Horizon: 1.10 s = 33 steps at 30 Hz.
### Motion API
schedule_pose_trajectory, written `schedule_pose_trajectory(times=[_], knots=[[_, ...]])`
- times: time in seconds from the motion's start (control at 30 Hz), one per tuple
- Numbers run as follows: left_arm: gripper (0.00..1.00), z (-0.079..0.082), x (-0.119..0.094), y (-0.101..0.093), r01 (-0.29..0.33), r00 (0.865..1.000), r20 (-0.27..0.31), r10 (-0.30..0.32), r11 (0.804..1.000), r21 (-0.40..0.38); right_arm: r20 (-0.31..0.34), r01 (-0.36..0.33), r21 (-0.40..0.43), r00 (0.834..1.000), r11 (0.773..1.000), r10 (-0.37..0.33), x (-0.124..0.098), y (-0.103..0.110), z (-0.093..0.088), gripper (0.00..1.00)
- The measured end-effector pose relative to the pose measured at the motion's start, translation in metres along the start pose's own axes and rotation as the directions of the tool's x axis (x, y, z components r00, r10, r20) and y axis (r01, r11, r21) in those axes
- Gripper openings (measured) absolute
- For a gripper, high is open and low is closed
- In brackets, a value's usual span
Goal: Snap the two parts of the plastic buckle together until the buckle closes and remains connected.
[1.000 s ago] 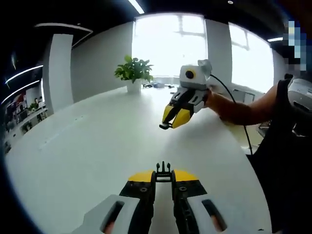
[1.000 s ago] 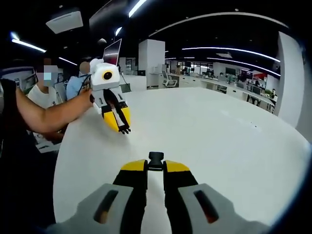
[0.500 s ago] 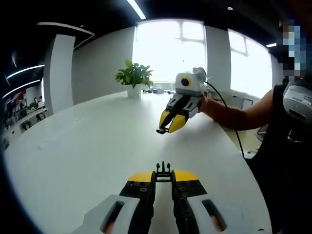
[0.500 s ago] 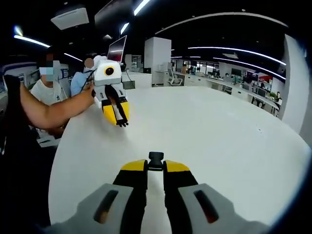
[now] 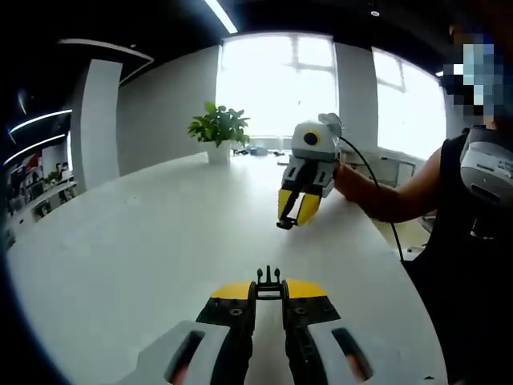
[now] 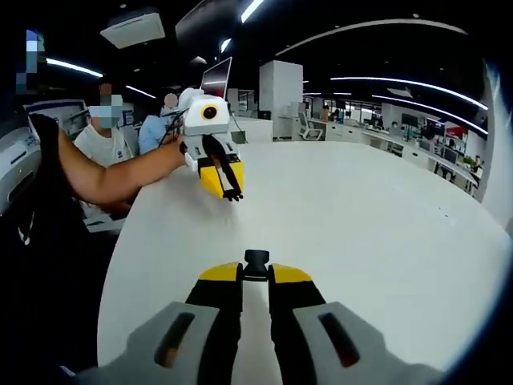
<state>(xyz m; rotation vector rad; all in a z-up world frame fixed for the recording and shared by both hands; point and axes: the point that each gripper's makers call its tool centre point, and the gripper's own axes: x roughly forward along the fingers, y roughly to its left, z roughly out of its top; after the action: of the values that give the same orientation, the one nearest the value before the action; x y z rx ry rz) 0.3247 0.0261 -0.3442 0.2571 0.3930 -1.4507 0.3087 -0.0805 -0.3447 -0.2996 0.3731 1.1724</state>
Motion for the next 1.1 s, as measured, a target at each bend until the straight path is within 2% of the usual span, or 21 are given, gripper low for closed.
schedule_pose_trajectory(times=[0.2,0.63,0.8,0.97,1.1], knots=[[0.11,-0.002,-0.003,0.007,0.004,1.0,0.014,-0.003,0.999,-0.032,0.018,-0.004,0.017,1.0,1.0,0.004,-0.004,-0.003,0.0,0.11],[0.11,-0.008,0.002,-0.001,0.036,0.999,-0.004,-0.036,0.999,-0.029,-0.004,-0.051,-0.007,0.999,0.999,0.051,0.0,0.007,-0.009,0.11],[0.11,-0.014,0.004,0.001,0.027,0.999,-0.03,-0.028,0.999,-0.024,-0.017,-0.033,-0.011,0.999,0.999,0.033,0.0,0.003,-0.013,0.11],[0.11,-0.014,0.003,-0.002,0.042,0.999,-0.025,-0.042,0.999,-0.025,-0.019,-0.046,-0.009,0.999,0.999,0.046,0.002,0.005,-0.014,0.11],[0.11,-0.022,0.006,-0.004,0.057,0.996,-0.066,-0.058,0.998,-0.019,-0.04,-0.056,-0.025,0.998,0.998,0.055,0.007,0.01,-0.019,0.11]])
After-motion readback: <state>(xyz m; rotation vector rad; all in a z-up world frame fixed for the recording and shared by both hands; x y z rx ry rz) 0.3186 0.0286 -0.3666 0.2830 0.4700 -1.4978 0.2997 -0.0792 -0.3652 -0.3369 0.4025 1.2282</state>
